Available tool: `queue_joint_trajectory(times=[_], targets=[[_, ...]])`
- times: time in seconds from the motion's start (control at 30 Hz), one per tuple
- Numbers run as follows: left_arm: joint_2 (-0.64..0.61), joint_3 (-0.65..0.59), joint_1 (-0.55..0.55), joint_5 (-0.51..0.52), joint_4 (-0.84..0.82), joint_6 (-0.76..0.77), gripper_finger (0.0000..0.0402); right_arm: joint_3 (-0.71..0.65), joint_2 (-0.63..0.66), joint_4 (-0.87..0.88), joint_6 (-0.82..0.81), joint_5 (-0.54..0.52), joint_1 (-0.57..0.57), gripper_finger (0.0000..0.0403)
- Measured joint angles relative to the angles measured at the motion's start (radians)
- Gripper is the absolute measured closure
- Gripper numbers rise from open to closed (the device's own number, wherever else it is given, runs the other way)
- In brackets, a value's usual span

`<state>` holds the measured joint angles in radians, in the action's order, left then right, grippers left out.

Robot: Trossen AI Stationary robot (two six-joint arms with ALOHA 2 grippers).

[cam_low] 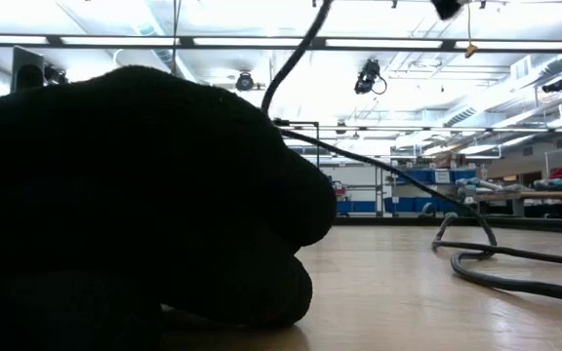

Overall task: Coil cords
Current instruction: Uncoil the black wire cable from the black spool

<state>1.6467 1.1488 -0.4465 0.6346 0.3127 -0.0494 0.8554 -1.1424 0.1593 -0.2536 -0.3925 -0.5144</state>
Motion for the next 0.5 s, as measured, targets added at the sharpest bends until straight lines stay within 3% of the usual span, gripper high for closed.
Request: queue_joint_trajectory(times=[0.2, 0.33, 0.5], targets=[[-0.010, 0.001, -0.003, -0.003, -0.012, 0.000, 0.0401, 0.012, 0.116, 0.266, -0.257, -0.019, -0.002, 0.0290], [-0.010, 0.001, -0.006, 0.026, -0.016, 0.001, 0.0401, 0.012, 0.124, 0.426, -0.463, 0.011, -0.006, 0.0292], [-0.010, 0.001, -0.011, 0.117, -0.020, -0.011, 0.0401, 0.010, 0.080, 0.351, -0.454, 0.139, -0.028, 0.0292]])
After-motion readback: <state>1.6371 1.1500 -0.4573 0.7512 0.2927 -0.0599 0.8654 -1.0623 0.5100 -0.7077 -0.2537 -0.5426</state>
